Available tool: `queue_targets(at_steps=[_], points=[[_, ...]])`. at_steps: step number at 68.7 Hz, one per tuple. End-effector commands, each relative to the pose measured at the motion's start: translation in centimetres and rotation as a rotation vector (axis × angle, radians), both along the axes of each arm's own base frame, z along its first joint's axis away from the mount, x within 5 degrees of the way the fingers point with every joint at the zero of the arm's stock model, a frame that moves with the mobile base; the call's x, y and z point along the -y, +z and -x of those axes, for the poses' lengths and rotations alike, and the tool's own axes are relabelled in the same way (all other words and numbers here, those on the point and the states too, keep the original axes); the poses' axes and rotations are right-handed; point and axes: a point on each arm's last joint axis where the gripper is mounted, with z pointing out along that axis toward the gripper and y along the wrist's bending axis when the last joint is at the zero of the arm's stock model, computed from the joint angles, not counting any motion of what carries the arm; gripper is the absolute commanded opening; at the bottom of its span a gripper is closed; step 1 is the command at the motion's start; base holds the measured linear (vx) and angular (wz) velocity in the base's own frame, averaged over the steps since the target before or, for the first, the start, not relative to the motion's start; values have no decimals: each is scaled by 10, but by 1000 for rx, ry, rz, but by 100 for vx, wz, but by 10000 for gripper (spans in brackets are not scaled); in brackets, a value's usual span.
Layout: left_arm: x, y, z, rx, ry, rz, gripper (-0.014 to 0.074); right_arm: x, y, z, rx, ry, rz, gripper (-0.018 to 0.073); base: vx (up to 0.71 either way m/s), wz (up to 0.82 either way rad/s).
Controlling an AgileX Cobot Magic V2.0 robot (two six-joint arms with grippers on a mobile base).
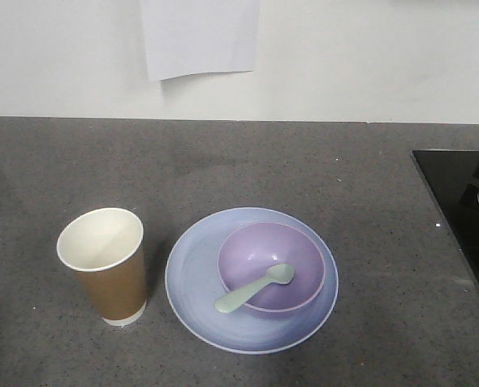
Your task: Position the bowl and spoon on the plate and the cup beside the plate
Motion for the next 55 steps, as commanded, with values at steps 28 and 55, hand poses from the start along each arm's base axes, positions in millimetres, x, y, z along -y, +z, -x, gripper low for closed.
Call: queue_targets(at_steps=[28,55], points=[[0,-4,-1,37,-5,9,-6,0,2,1,77,0,6,-5,0,0],[0,-4,-1,37,-5,9,-6,0,2,1,77,0,6,-5,0,0]])
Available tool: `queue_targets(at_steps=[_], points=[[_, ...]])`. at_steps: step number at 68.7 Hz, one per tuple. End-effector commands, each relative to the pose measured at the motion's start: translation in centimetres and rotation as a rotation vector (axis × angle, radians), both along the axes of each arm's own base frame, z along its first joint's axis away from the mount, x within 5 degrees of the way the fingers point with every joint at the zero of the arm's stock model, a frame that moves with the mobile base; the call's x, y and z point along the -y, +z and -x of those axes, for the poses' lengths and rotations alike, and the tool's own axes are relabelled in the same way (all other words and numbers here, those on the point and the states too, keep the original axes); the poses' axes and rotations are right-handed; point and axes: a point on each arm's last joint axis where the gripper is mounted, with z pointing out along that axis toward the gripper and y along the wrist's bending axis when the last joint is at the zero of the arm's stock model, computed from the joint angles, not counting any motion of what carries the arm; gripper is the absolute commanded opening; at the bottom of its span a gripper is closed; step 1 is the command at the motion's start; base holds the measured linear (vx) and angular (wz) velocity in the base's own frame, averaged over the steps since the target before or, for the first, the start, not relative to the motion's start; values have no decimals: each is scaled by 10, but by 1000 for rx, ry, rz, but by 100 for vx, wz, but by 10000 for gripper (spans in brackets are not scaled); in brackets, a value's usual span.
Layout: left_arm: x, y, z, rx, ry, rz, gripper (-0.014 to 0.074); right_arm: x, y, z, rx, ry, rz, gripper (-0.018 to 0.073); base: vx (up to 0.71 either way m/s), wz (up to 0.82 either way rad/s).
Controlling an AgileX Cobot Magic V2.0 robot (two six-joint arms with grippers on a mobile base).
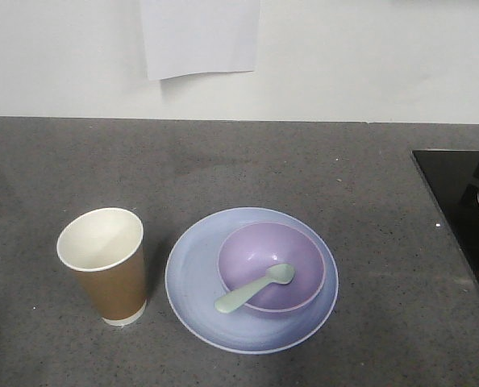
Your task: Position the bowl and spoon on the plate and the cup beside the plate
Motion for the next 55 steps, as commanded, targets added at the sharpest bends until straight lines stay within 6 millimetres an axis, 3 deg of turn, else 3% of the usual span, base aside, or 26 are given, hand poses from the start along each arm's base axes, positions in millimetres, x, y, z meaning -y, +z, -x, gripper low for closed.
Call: queue_targets(at_steps=[1,55], points=[[0,-4,-1,37,-5,9,-6,0,2,1,77,0,9,-5,0,0],[0,-4,-1,37,-5,9,-6,0,2,1,73,0,9,-5,0,0]])
